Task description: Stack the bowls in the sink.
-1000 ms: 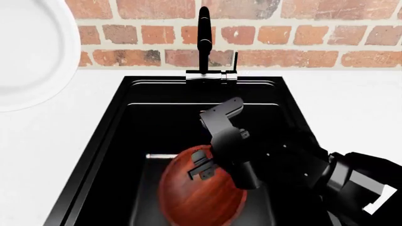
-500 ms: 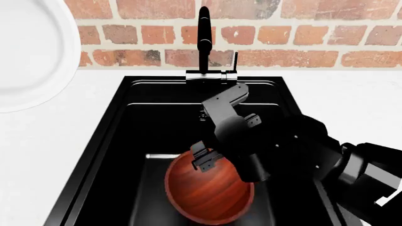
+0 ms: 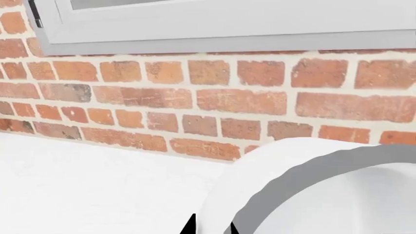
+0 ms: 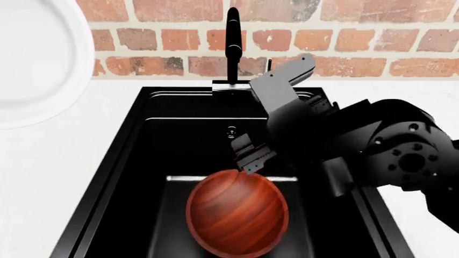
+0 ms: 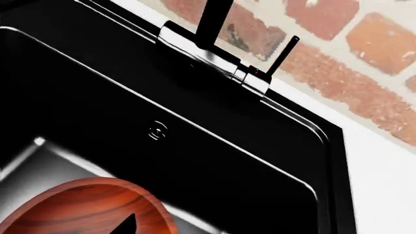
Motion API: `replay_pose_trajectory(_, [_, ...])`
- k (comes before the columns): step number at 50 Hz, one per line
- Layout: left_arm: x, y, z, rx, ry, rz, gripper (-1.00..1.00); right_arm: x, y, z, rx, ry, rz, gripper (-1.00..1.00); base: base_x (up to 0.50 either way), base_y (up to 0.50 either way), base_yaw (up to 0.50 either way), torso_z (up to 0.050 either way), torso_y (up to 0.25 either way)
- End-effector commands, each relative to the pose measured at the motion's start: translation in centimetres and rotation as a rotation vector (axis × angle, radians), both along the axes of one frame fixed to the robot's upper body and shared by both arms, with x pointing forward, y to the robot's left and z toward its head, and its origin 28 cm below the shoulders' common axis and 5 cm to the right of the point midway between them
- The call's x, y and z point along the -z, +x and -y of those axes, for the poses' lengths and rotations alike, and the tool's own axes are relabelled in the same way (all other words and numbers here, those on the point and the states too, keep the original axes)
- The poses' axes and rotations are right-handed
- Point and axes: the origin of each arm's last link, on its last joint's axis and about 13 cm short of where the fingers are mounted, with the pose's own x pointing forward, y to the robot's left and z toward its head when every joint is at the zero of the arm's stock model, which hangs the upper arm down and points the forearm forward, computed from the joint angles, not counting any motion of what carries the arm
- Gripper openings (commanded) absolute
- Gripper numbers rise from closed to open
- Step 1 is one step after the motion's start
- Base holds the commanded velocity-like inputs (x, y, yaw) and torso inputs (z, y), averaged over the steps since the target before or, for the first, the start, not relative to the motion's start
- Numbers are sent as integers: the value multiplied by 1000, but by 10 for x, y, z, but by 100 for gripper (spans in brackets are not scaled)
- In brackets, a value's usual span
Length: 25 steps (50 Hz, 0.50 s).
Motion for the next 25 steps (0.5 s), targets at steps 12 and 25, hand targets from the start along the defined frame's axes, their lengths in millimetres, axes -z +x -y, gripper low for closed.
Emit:
replay_pose_trajectory(12, [-2,1,5,21,-2,27,-100,-39,-19,37,108,20,131,100,0,0,0,0,1])
replay_pose_trajectory(25, [9,13,15,88,14,-43,-100,-72,-39,64,197,95,235,100,0,0,0,1,1])
